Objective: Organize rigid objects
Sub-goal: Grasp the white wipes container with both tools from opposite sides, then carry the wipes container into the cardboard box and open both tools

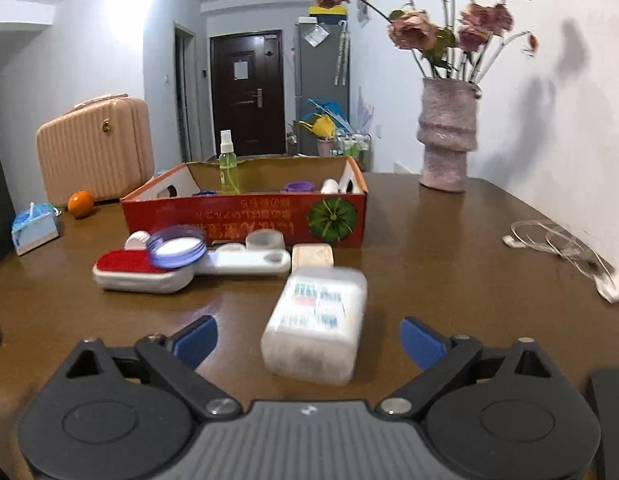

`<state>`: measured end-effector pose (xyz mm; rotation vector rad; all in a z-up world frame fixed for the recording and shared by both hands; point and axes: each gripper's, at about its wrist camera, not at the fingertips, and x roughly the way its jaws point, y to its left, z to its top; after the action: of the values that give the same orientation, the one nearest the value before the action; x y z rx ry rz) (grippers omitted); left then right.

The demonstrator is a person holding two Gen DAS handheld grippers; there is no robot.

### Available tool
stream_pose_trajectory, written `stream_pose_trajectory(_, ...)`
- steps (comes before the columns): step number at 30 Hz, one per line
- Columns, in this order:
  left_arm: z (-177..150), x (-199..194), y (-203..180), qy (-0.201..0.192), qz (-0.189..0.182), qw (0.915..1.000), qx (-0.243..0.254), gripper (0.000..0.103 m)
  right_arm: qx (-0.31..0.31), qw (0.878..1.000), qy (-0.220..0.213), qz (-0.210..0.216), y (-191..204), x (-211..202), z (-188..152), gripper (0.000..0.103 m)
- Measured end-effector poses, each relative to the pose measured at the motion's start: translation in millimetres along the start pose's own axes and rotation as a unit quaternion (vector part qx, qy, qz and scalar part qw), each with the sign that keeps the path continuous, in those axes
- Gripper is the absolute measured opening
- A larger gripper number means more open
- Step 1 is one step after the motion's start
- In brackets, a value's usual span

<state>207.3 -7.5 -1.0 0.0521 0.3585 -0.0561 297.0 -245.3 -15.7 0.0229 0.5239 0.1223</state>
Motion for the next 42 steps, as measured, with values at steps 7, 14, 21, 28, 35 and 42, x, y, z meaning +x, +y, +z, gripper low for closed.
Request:
stream_pose_trajectory(7,7,20,1,0.032,0.006,0.9989,-0.035,0.103,-0.014,0.999,0.036,0.023,-5,43,3,0.065)
stream_pose_trajectory(14,12,37,-12,0.063,-0.054,0.9956,-0.043,0.098,-0.128,0.970,0.033,0.205,22,-7,-30,0.069)
stream_pose_trajectory(21,19,67,-34,0.097,-0.107,0.9872,-0.066,0.078,-0.081,0.989,0.022,0.125,-10,-18,-26,0.069)
stream_pose_trajectory(28,20,112,-53,0.161,-0.165,0.9664,-0.113,0.054,0.072,0.983,0.047,0.161,-53,3,-19,0.042)
stream_pose_trajectory(35,15,130,-52,0.183,-0.202,0.9467,-0.172,0.044,0.175,0.959,0.067,0.211,-65,37,-17,0.040)
stream_pose_trajectory(42,12,103,-47,0.161,-0.192,0.9532,-0.169,0.031,0.168,0.955,0.077,0.232,-54,14,-19,0.020)
